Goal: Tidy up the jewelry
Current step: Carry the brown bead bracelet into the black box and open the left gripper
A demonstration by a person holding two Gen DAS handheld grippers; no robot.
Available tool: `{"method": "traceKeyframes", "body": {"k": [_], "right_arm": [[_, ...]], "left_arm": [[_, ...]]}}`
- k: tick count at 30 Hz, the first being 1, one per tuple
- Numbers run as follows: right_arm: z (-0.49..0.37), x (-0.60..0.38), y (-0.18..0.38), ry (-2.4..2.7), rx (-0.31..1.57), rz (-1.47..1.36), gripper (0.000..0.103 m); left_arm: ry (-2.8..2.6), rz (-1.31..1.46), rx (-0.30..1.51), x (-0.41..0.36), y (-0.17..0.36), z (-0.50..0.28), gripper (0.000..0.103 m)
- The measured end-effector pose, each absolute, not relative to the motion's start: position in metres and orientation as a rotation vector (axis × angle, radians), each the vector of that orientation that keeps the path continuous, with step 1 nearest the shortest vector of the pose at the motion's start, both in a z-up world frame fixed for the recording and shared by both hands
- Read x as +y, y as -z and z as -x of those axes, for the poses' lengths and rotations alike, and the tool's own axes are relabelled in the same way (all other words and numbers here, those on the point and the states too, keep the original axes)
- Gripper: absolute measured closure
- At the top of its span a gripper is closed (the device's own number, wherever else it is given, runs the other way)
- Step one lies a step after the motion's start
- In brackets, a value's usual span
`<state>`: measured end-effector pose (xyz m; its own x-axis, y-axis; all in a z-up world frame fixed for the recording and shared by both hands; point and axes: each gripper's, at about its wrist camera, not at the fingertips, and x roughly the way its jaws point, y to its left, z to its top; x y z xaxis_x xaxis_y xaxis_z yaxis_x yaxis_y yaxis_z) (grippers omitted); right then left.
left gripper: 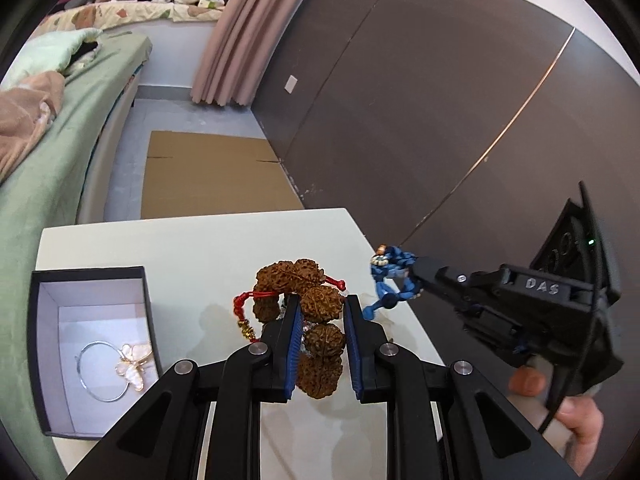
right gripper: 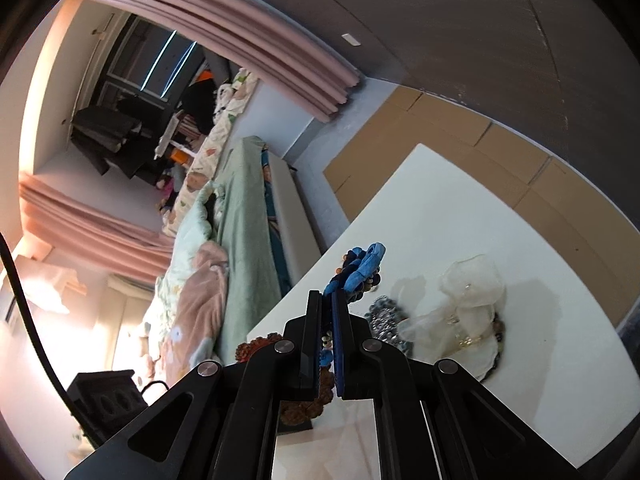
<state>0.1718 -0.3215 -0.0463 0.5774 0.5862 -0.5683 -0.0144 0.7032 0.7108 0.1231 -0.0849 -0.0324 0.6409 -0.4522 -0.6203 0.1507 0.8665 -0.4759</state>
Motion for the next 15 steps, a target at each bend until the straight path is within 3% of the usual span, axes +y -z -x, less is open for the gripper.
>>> {"method": "traceKeyframes", "body": {"k": [15], "right_arm": [[-0.164, -0.328, 0.053, -0.334, 0.94, -0.711, 0.097]], "left_arm": [[0.306, 0.341, 1.006, -0.111, 0.098, -0.138, 0.082]]}}
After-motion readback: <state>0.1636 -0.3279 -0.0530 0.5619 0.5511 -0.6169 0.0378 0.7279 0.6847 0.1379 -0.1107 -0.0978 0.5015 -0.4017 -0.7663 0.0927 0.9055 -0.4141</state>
